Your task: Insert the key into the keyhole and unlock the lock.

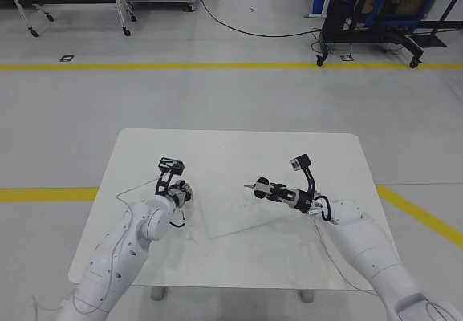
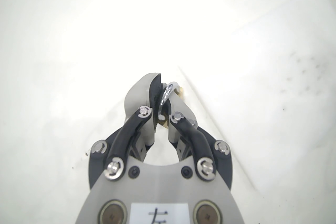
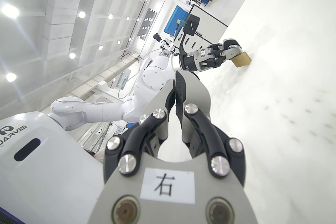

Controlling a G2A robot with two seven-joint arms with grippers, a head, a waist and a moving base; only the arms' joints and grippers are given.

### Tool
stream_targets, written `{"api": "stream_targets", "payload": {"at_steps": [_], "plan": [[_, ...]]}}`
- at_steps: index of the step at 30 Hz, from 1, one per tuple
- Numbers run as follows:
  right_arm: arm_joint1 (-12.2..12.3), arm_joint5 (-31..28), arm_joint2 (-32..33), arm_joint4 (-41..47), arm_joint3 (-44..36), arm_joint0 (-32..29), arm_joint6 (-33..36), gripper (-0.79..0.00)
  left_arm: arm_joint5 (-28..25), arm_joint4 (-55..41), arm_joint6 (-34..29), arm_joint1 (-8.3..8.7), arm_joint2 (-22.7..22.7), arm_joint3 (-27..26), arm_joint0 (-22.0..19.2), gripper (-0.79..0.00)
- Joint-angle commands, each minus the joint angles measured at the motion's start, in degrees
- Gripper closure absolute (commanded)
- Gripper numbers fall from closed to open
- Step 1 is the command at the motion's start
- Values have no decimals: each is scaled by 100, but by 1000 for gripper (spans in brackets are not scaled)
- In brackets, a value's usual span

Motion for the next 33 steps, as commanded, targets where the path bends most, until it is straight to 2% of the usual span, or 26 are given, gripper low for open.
{"api": "stream_targets", "payload": {"at_steps": [1,5,10,14,17,19,27,28,30,33], "plan": [[0,0,0,0,0,0,0,0,-119,-209,69,4,-99,-64,37,0],[0,0,0,0,0,0,0,0,-426,-691,144,38,-417,-194,159,0],[0,0,0,0,0,0,0,0,-1033,-1807,29,120,-1110,-391,331,0],[0,0,0,0,0,0,0,0,-1734,-3154,-591,191,-1626,-497,468,0],[0,0,0,0,0,0,0,0,-2008,-3940,-1321,226,-1746,-435,416,0],[0,0,0,0,0,0,0,0,-1981,-3992,-1616,242,-1712,-396,343,0],[0,0,0,0,0,0,0,0,-1983,-4028,-1608,238,-1694,-407,357,0],[0,0,0,0,0,0,0,0,-1889,-4367,-1748,216,-1580,-378,425,0],[-4,22,15,-154,-173,-73,-316,0,-1499,-5131,-2103,182,-1487,-166,329,0],[28,23,104,-514,-626,-281,-701,0,-487,-6224,-2822,125,-1348,512,-104,0]]}}
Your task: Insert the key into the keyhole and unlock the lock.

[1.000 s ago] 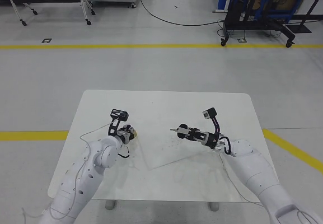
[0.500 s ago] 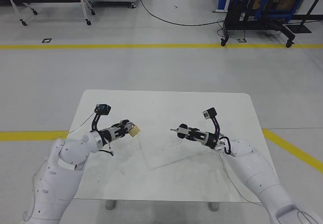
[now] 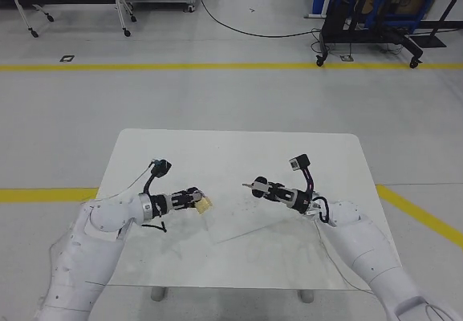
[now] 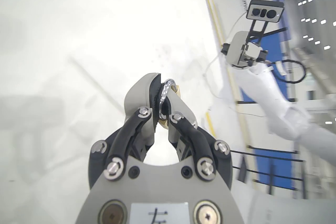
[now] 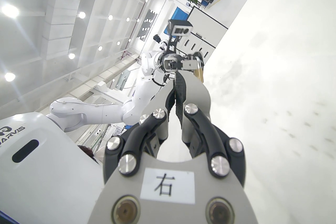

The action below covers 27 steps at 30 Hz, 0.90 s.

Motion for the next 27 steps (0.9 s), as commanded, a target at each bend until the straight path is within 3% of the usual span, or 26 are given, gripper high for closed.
{"api": "stream_targets", "payload": {"at_steps": [1,2,5,10,16,27], "plan": [[44,20,119,-430,-281,-121,-312,0,933,-790,-410,-39,109,580,-344,0],[68,58,184,-638,-485,-219,-468,0,1412,-1192,-758,-77,219,845,-529,0],[154,189,465,-1188,-1150,-577,-924,0,2077,-1704,-1338,-162,523,1515,-1065,0],[284,528,964,-1912,-2235,-1250,-1496,0,2368,-2014,-1604,-310,991,2350,-1732,0],[362,1105,1254,-2640,-3378,-1890,-1906,0,2662,-3092,-1792,-568,1327,3118,-2248,0],[363,1133,1248,-2676,-3457,-1930,-1919,0,2662,-3092,-1792,-568,1327,3118,-2248,0]]}}
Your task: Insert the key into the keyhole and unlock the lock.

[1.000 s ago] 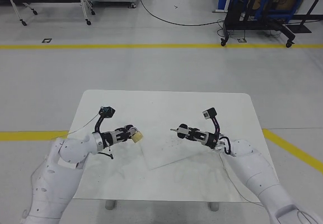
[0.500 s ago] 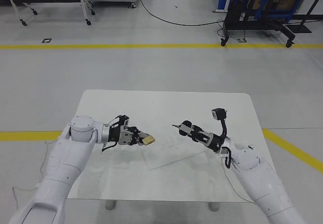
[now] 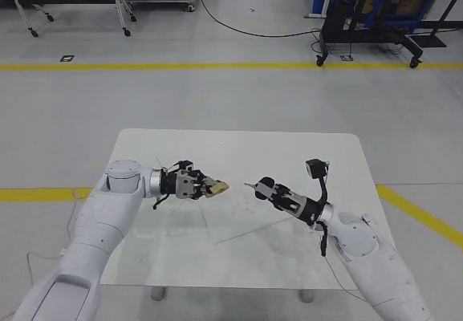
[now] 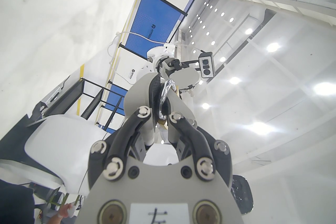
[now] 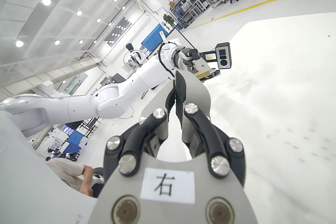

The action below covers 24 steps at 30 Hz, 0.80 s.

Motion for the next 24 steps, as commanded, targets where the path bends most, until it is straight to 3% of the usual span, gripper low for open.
{"api": "stream_targets", "payload": {"at_steps": [1,4,10,18,24], "plan": [[0,0,0,0,0,0,0,0,0,0,0,0,0,0,0,0],[-2,46,-15,-27,-8,-3,-23,0,-86,-151,81,-15,-9,-109,98,0],[-22,255,-58,-745,-324,-95,-591,0,-581,-966,820,-143,-58,-251,294,0],[-42,705,66,-1105,-678,-565,-1544,0,-2121,-1568,1735,-553,447,172,43,0],[-66,1188,173,-1422,-885,-882,-2257,0,-2970,-1701,1906,-789,712,688,-207,0]]}}
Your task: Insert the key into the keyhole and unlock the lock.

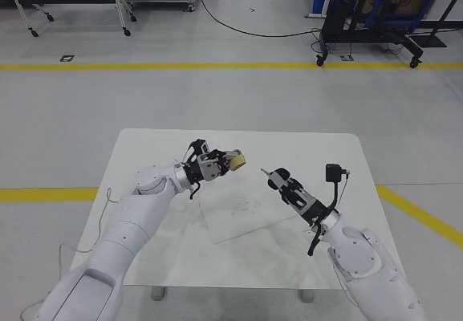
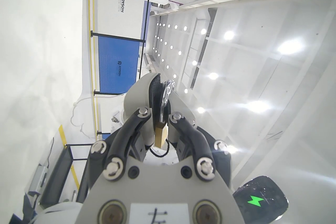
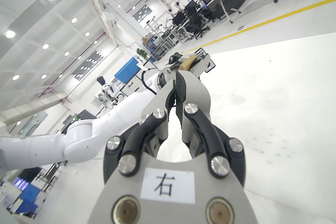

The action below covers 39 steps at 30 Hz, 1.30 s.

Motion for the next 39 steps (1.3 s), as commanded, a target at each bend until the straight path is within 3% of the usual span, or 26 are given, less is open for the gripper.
{"api": "stream_targets", "payload": {"at_steps": [1,14,19,26,33,39], "plan": [[-11,45,-39,90,-18,-49,-54,0,-232,19,24,-50,53,140,-67,0],[-22,43,-58,274,4,-43,-55,0,-229,37,18,-90,97,291,-151,0],[-55,317,-155,402,-9,-25,-136,0,-214,-318,975,-184,49,-128,151,0],[-167,1017,-503,902,169,91,-429,0,-1039,234,2137,-342,298,-193,327,0],[-309,1651,-883,978,374,317,-1058,0,-1312,889,2539,-440,516,-78,285,0],[-406,1926,-1057,1012,489,473,-1447,0,-1350,920,2513,-484,488,-20,305,0]]}}
